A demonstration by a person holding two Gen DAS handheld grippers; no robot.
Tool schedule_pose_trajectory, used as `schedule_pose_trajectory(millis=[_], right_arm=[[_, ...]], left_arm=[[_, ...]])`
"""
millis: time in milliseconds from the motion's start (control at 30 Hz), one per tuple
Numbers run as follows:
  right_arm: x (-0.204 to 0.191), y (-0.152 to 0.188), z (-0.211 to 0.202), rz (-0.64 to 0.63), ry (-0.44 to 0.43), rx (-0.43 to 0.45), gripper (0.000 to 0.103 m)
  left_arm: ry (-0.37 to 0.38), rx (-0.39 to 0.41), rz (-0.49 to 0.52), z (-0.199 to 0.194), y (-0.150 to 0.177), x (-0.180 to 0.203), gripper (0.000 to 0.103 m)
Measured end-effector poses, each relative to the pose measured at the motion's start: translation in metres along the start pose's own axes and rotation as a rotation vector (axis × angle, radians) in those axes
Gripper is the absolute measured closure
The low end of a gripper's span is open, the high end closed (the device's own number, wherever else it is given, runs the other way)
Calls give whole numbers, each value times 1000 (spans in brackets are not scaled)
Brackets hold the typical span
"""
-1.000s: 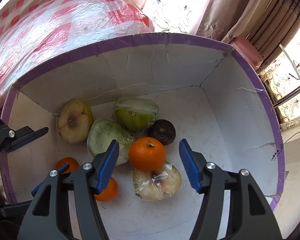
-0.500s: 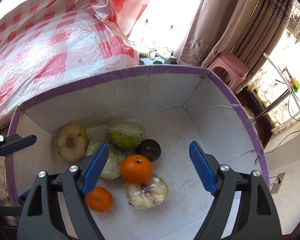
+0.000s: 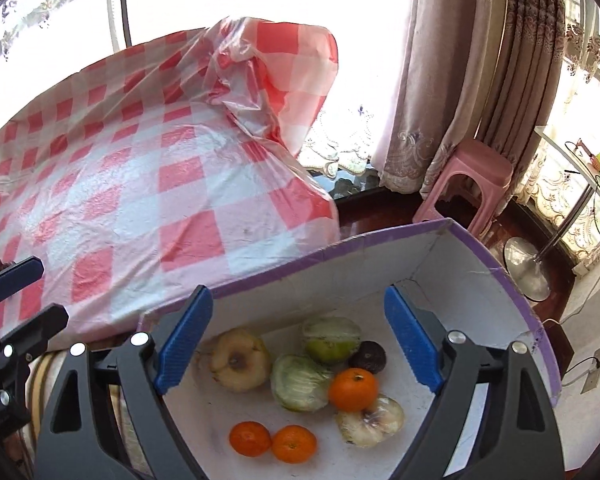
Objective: Organize fruits
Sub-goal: 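Move both tools back over the two dark brown fruits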
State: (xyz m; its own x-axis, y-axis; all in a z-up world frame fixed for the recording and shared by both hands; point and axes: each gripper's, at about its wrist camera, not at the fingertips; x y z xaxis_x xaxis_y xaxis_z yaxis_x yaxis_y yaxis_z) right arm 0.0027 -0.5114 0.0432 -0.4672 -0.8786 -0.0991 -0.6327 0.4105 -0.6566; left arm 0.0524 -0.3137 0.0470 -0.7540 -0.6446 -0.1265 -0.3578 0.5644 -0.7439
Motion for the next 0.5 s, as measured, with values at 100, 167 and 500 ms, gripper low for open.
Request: schedule_pose_trajectory(millis=[100, 167, 500], right_arm=[[-30, 0, 0, -26, -54, 3, 15], [-52, 1, 1, -49, -89, 2, 15], [-153, 10, 0, -149, -267, -27, 15]], left_arm=[[-56, 13, -79, -12, 9, -34, 50], [-95, 18, -125, -23, 18, -56, 50], [-232, 9, -330, -57, 71, -155, 48]])
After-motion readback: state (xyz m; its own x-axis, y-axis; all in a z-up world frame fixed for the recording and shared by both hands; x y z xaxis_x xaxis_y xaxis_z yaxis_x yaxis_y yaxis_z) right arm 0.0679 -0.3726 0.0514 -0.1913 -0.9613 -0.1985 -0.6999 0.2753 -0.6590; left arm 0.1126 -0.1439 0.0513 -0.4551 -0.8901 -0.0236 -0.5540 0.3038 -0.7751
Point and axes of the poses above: each gripper's, at about its wrist camera, not at the fingertips, and z roughly the way its jaws point, x to its right, y to its underside, and after that the axes turned 9 degrees about z, right-handed
